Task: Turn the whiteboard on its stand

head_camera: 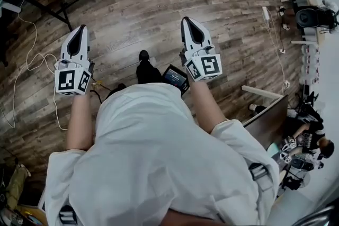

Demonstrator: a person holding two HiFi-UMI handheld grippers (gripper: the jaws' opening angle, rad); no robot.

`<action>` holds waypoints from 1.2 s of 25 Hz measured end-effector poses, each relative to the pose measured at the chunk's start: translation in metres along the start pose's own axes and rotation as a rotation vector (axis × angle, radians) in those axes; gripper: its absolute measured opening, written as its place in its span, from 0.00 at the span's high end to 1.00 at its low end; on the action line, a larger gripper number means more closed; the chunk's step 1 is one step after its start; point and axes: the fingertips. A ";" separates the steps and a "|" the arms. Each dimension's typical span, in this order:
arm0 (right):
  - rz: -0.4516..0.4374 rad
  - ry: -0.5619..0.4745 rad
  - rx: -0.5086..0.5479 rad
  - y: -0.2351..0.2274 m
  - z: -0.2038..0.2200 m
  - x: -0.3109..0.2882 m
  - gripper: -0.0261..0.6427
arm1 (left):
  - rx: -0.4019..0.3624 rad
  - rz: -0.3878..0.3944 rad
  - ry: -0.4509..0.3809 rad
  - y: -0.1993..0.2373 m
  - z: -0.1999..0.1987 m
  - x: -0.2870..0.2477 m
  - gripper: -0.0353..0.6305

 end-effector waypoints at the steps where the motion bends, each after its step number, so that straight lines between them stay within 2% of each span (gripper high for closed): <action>1: -0.010 0.006 0.004 0.018 0.001 0.007 0.96 | 0.008 -0.001 0.003 0.005 0.002 0.019 0.93; 4: -0.022 0.026 0.012 0.062 0.007 0.032 0.97 | 0.029 -0.011 0.010 0.017 0.010 0.072 0.93; 7: -0.006 0.038 0.007 0.086 0.008 0.059 0.97 | 0.036 -0.018 0.021 0.017 0.014 0.111 0.93; 12: -0.038 0.031 -0.017 0.102 0.007 0.077 0.97 | 0.025 -0.017 0.005 0.011 0.005 0.127 0.93; 18: -0.026 0.011 0.000 0.085 -0.002 0.077 0.97 | 0.008 -0.017 -0.019 -0.010 -0.013 0.114 0.93; 23: -0.029 0.008 0.003 0.063 -0.006 0.090 0.97 | -0.067 0.001 0.013 -0.042 -0.014 0.101 0.93; 30: 0.000 0.030 -0.004 0.045 0.012 0.105 0.97 | -0.051 -0.018 0.036 -0.060 -0.005 0.104 0.93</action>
Point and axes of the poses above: the fingertips, and each gripper's own axes: x backward along the fingers, y to its left, z out of its underside, and after that the axes turned 3 degrees about -y, right-handed
